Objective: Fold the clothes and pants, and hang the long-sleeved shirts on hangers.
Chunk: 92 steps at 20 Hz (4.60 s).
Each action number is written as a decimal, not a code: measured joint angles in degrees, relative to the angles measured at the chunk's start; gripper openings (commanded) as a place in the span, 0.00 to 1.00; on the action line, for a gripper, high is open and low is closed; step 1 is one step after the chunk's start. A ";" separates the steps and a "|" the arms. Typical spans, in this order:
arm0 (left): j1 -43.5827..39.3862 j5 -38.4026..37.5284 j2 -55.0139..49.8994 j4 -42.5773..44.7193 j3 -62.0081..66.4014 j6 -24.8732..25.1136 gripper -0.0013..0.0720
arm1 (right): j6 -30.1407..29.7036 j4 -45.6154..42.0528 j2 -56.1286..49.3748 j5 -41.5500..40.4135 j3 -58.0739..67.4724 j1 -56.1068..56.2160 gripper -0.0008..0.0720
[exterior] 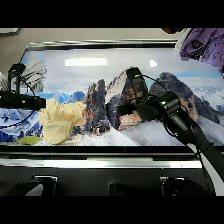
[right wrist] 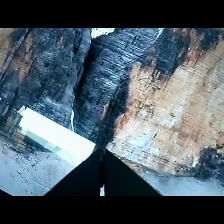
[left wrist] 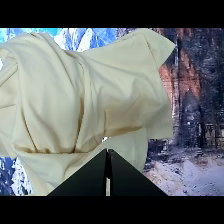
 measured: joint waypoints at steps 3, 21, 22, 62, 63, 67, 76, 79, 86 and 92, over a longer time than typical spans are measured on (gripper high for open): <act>0.00 0.00 0.00 0.00 0.00 0.00 0.04 | 0.00 -0.02 0.00 0.00 0.00 0.00 0.05; 6.75 1.84 -2.99 5.81 -7.23 -7.50 1.00 | 0.00 0.02 0.00 -0.02 0.04 0.00 0.05; 7.45 3.58 -3.82 5.07 -8.81 -7.89 1.00 | 0.00 0.04 0.00 -0.02 0.04 0.00 0.05; 5.97 10.12 -10.69 -24.61 -5.92 -8.74 0.84 | -16.76 42.60 -10.38 -6.54 -9.49 -37.05 0.82; 7.85 8.90 -10.56 -24.52 -5.92 -8.72 0.84 | -17.62 44.78 -13.16 -4.13 -9.53 -34.64 0.82; 12.72 5.16 -10.38 -23.89 -5.92 -8.61 0.84 | -19.45 51.28 -21.79 5.01 -9.03 -25.81 0.81; 15.85 1.99 -10.32 -20.15 -5.99 -9.31 1.00 | -20.33 55.98 -26.99 17.11 -8.52 -17.70 0.43; 17.81 1.79 -10.14 -18.64 -6.84 -10.10 1.00 | -20.35 56.17 -28.09 18.21 -8.50 -17.18 0.05; 23.56 7.45 -10.03 -18.69 -16.68 -7.82 0.99 | -21.42 54.75 -26.95 18.73 -7.08 -16.98 0.05; 24.30 19.15 -14.69 -30.03 -21.35 0.66 0.87 | -21.66 52.89 -24.22 15.26 -6.78 -16.98 0.05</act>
